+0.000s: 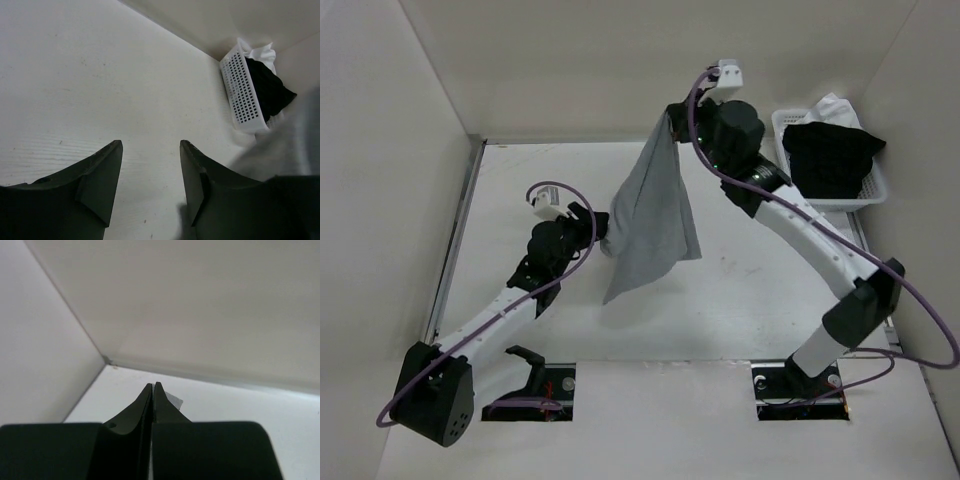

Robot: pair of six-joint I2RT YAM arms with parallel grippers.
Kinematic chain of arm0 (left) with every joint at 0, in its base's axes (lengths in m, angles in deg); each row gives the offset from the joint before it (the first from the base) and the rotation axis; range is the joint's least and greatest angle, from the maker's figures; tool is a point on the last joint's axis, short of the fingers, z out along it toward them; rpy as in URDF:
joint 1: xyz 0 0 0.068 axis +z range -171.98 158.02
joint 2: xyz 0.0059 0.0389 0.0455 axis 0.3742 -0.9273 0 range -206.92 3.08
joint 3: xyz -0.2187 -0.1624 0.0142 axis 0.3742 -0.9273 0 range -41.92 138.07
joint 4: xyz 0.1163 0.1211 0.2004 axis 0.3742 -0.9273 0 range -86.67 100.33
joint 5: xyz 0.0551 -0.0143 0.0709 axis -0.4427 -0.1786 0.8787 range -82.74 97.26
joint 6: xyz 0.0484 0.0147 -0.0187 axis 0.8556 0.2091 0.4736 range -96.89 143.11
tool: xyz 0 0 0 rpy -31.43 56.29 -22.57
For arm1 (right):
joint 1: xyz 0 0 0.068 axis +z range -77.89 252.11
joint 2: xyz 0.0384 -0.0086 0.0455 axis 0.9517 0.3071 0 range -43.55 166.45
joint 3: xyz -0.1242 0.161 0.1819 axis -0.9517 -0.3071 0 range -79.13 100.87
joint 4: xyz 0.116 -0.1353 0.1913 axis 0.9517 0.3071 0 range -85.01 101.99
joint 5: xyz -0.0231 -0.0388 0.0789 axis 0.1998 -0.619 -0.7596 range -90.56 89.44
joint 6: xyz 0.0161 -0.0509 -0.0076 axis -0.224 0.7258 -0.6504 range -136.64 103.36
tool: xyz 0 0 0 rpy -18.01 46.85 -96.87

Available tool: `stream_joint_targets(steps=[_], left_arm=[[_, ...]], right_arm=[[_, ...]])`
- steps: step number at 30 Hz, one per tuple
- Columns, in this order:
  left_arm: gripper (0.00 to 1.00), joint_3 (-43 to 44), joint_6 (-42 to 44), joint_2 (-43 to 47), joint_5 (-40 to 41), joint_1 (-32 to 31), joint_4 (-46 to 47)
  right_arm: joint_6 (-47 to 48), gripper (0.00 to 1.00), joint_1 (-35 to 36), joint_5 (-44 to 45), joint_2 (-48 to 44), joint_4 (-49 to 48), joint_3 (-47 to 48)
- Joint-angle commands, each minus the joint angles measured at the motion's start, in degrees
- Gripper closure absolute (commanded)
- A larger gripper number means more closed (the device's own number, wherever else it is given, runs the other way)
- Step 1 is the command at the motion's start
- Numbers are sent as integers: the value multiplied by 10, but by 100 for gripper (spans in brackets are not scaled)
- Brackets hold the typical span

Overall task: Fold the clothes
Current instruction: Move the tank top to the center of the board, then flatten the tank top out

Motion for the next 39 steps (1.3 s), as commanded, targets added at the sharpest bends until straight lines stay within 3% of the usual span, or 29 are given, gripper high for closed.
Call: stream_joint_targets(steps=[1, 5, 6, 10, 12, 13, 15, 17, 19, 21, 23, 25, 31, 37, 39], left_arm=[[52, 4, -16, -26, -9, 5, 10], [52, -4, -35, -69, 5, 30, -18], [52, -5, -40, -79, 9, 39, -27], [54, -10, -28, -92, 17, 38, -48], [57, -13, -11, -107, 22, 2, -52], [58, -13, 0, -122, 25, -18, -52], [58, -5, 10, -162, 27, -51, -48], [58, 18, 7, -201, 23, -62, -43], [56, 52, 6, -239, 27, -71, -27], [55, 84, 2, -273, 30, -68, -6], [54, 120, -10, -309, 37, -63, 10], [54, 161, -14, -350, 35, -59, 10], [57, 250, -27, -457, 30, -54, -3], [71, 300, -40, -507, 46, -58, -39], [72, 308, -47, -513, 68, -62, -46]], right_arm=[[-17, 99, -22, 16, 44, -45, 7], [-76, 93, -84, 29, 119, -61, -7], [-97, 88, -100, 28, 133, -60, -9], [-140, 51, -139, 23, 145, -40, -31], [-151, 45, -144, 28, 112, -47, -89], [-159, 48, -145, 29, 93, -57, -125], [-166, 61, -145, 28, 66, -80, -193], [-174, 84, -148, 25, 60, -79, -238], [-182, 91, -155, 21, 73, -65, -259], [-193, 86, -168, 10, 95, -57, -271], [-200, 73, -178, -8, 110, -62, -279], [-207, 69, -184, -22, 114, -69, -287], [-203, 65, -180, -50, 93, -147, -336], [-213, 65, -173, -63, 61, -195, -374], [-214, 65, -169, -73, 54, -203, -379]])
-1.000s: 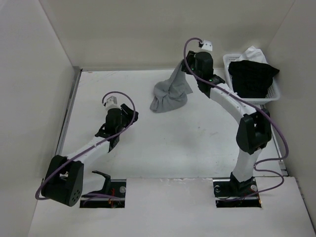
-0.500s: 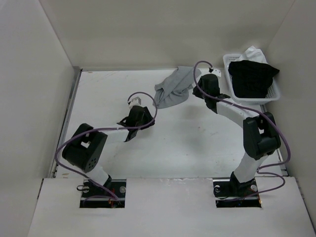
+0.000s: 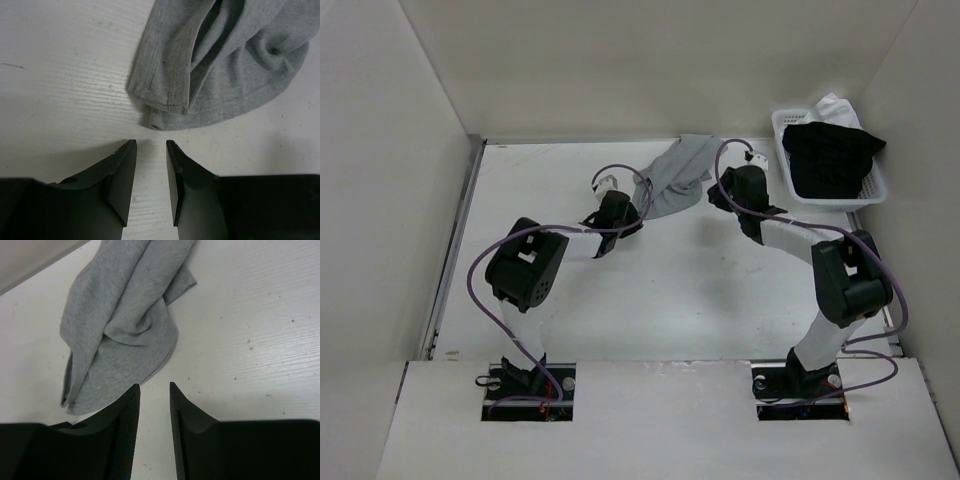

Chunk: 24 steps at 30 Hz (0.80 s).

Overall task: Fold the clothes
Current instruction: Flatten the tank top out

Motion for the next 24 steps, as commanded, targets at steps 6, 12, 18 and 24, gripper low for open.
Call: stream_joint_targets(steps=[6, 12, 18, 24], left_arm=[[70, 56, -35, -37, 58, -10, -16], [78, 69, -48, -50, 74, -8, -21], [88, 71, -59, -58, 83, -4, -18], [99, 50, -64, -32, 94, -2, -3]], right_arm=[[-17, 65, 22, -29, -64, -94, -21], [-23, 65, 23, -35, -77, -102, -30], [-26, 65, 24, -35, -82, -105, -33], [-28, 56, 24, -27, -86, -99, -47]])
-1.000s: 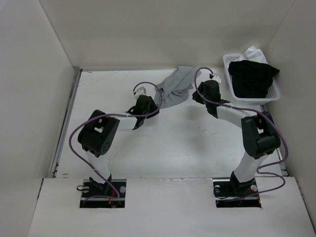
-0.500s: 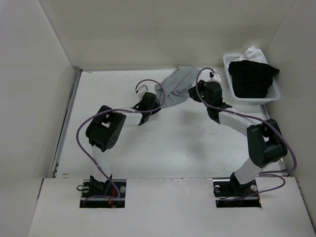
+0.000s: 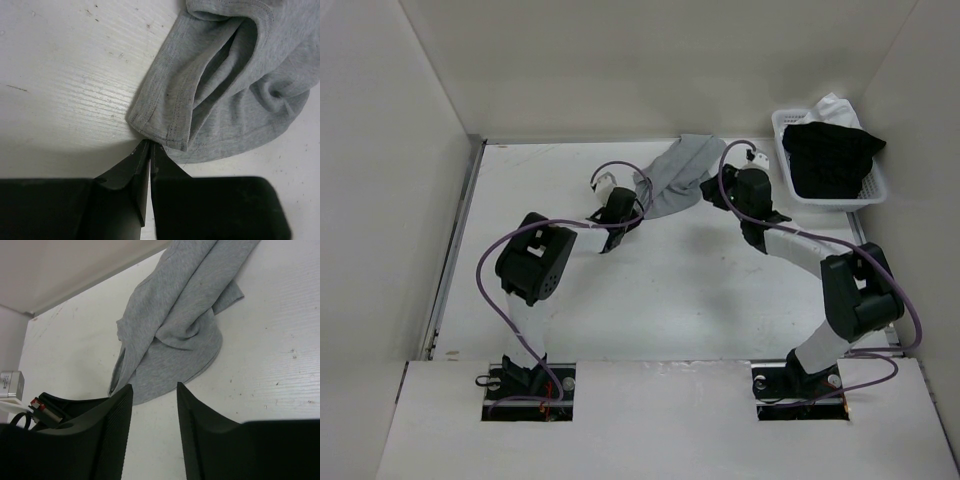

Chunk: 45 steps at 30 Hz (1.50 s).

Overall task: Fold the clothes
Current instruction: Flatten the tank top out

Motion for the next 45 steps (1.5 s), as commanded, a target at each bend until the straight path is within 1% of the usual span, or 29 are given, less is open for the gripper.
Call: stream_joint_targets(steps=[1, 3, 10, 15, 19, 23, 31, 37, 45], left_arm=[[99, -18, -8, 34, 22, 2, 12], [100, -51, -8, 80, 23, -3, 21], [100, -186, -8, 281, 25, -13, 30], [100, -248, -25, 352, 14, 11, 26], [100, -266, -28, 351, -10, 37, 36], [100, -281, -32, 348, -31, 51, 60], [99, -302, -39, 353, -66, 77, 79], [99, -317, -52, 348, -84, 80, 101], [99, -331, -63, 338, -113, 94, 130]], right_arm=[[-4, 53, 3, 5, -24, -25, -10], [-7, 50, 2, 9, -15, -4, -11], [-10, 50, -9, 8, 50, 84, 31], [-11, 50, -5, 1, 101, 127, 81], [-21, 55, 1, 1, 151, 158, 136], [-28, 59, 6, 1, 176, 176, 169], [-4, 58, 18, -27, 228, 251, 244], [31, 60, 18, -38, 276, 336, 322], [36, 60, 18, -20, 300, 370, 362]])
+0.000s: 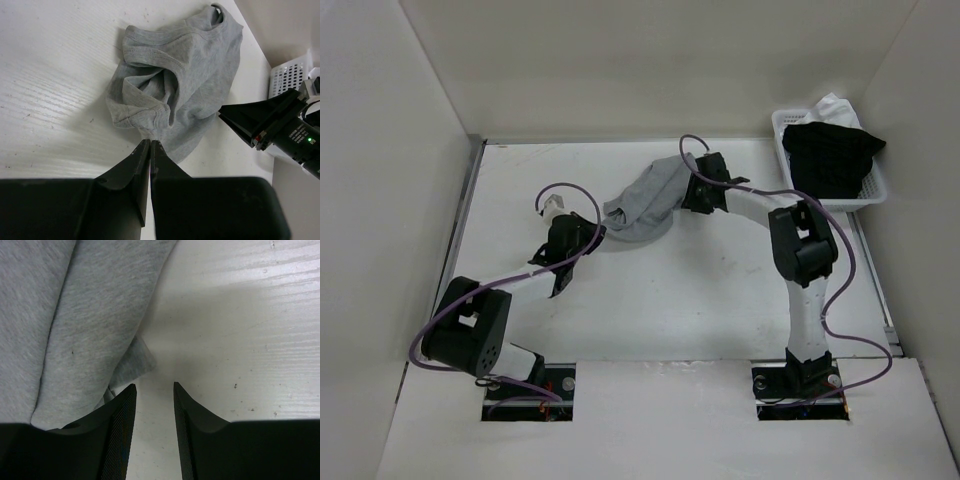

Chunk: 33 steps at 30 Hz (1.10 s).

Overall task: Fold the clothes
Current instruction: Flatten the tank top out

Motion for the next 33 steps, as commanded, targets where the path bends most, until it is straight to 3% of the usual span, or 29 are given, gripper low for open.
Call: stream_joint_targets(steps=[1, 11, 33], left_arm=[[99, -15, -12, -2, -20, 8, 51], [99, -33, -25, -17, -42, 18, 86], [98, -56, -37, 3, -64, 37, 110]], right_arm=[[12, 60, 2, 11, 12, 29, 43], [18, 60, 2, 17, 42, 79, 104], [37, 71, 2, 7, 105, 199, 229]])
